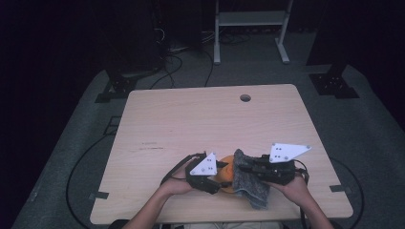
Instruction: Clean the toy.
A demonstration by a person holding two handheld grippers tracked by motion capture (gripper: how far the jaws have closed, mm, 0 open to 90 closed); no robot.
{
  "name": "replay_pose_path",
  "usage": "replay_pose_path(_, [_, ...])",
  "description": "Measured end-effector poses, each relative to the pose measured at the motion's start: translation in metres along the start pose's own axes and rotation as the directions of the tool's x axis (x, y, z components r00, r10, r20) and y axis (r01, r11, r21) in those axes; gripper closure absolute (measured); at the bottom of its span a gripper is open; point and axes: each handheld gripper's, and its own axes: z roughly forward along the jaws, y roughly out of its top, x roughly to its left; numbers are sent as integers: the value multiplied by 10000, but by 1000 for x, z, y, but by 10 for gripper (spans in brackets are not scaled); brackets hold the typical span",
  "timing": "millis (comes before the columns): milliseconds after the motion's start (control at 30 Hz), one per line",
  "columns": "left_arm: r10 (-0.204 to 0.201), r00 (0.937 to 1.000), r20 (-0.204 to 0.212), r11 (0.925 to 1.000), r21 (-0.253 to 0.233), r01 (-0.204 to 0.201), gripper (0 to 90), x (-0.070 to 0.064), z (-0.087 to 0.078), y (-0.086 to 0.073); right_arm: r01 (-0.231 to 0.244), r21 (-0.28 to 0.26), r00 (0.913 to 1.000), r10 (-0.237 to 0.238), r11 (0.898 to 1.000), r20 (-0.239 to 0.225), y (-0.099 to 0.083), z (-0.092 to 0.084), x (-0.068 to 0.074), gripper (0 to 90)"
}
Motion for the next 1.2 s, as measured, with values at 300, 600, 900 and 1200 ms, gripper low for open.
replay_pose_path(300, [636,9976,276,9978,163,-641,399,-6,4,-1,-417,59,9988,418,9991,-273,-6,3,-2,805])
replay_pose_path(600, [217,9992,343,9996,-179,-211,396,1,1,-6,-1115,409,9927,1093,9929,519,-26,-12,-26,806])
replay_pose_path(900, [-1,10000,-77,10000,59,1,330,0,7,-4,-601,117,9982,602,9981,-77,-14,-3,-14,807])
replay_pose_path(1200, [-833,9965,-4,9962,-265,833,376,10,0,-13,-1715,449,9837,1686,9842,625,-44,-23,-40,808])
